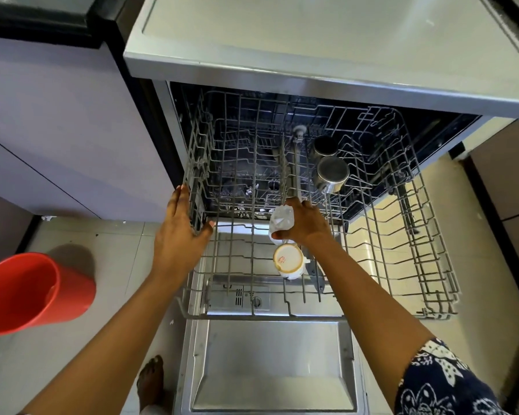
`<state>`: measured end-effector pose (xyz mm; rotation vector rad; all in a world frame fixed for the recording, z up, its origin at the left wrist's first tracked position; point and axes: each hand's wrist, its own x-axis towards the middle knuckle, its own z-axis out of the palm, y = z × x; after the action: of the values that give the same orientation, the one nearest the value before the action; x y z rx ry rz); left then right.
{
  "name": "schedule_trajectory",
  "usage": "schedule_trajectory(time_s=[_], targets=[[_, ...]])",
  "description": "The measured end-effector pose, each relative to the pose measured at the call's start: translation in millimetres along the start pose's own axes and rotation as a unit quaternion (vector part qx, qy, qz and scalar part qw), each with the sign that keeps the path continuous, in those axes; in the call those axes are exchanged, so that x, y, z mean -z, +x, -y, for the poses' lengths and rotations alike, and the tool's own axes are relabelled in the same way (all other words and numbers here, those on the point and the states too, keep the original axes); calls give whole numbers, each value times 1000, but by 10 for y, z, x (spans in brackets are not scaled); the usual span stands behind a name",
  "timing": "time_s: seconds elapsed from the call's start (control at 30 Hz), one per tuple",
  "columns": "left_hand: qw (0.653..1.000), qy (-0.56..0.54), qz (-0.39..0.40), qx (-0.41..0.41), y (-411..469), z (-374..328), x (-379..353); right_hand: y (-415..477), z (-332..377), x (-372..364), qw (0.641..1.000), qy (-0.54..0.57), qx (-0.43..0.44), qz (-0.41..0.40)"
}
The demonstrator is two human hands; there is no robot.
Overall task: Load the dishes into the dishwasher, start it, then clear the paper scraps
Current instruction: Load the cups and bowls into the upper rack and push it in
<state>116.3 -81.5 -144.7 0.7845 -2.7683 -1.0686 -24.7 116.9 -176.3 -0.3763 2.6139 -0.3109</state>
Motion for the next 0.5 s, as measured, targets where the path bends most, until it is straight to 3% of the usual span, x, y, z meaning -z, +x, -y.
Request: schedule_trajectory(time_s=[0.13,0.27,0.5], targets=[[999,-44,11,6,-5,-11,47,-261,12,165,997,75,-15,-31],[977,-205,36,44,-91,-218,441,-788,297,520,986,136,16,-99],[946,-304,-113,-9,-59,-565,1860,-1297,1160,1466,952,213,129,-177]])
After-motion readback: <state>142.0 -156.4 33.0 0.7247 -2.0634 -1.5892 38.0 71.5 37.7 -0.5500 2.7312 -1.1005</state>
